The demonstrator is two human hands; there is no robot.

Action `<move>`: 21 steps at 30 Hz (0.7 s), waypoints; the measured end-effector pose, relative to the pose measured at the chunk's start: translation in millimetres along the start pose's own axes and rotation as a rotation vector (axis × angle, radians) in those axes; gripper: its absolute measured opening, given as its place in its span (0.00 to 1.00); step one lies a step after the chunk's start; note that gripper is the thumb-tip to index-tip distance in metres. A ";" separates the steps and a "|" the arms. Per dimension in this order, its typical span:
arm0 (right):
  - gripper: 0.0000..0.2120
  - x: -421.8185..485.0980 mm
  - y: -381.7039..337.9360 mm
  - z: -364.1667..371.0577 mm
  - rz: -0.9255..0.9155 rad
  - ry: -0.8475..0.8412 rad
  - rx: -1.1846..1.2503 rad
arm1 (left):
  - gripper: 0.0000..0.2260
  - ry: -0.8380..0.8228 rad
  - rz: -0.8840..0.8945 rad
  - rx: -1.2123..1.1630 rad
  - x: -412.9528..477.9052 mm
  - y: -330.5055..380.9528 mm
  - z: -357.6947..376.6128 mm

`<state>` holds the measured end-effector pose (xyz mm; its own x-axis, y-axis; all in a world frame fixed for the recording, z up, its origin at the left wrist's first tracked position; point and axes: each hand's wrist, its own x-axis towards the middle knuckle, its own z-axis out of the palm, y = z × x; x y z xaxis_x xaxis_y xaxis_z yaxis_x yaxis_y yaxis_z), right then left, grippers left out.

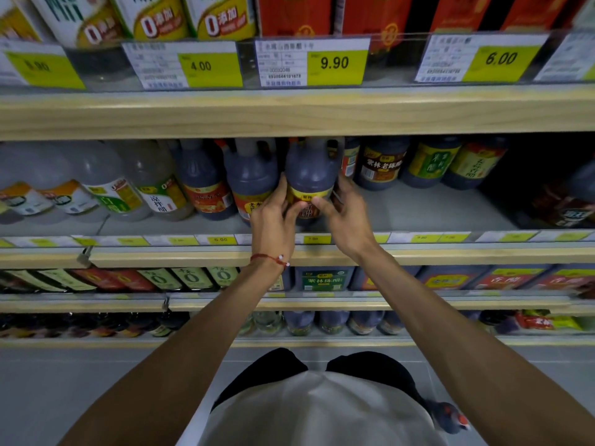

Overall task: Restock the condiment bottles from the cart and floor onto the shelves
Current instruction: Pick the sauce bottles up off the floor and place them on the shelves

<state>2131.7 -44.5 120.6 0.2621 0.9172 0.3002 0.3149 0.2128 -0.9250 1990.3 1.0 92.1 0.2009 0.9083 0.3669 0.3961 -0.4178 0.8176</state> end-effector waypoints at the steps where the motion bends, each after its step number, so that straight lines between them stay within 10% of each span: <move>1: 0.28 1.9 -1.4 1.1 0.004 -0.004 0.003 | 0.28 0.020 0.002 0.001 1.1 1.3 -0.7; 16: 0.17 -33.0 -27.9 16.3 0.159 0.215 -0.249 | 0.17 0.193 -0.164 -0.108 -39.1 15.1 -31.2; 21: 0.13 -41.1 -36.1 42.3 0.138 0.032 -0.314 | 0.21 0.331 -0.192 -0.057 -34.5 8.0 -66.0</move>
<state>2070.9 -75.6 131.8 0.3489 0.9178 0.1895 0.5390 -0.0311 -0.8417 1927.4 -32.4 115.3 -0.1762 0.9308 0.3203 0.3461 -0.2460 0.9054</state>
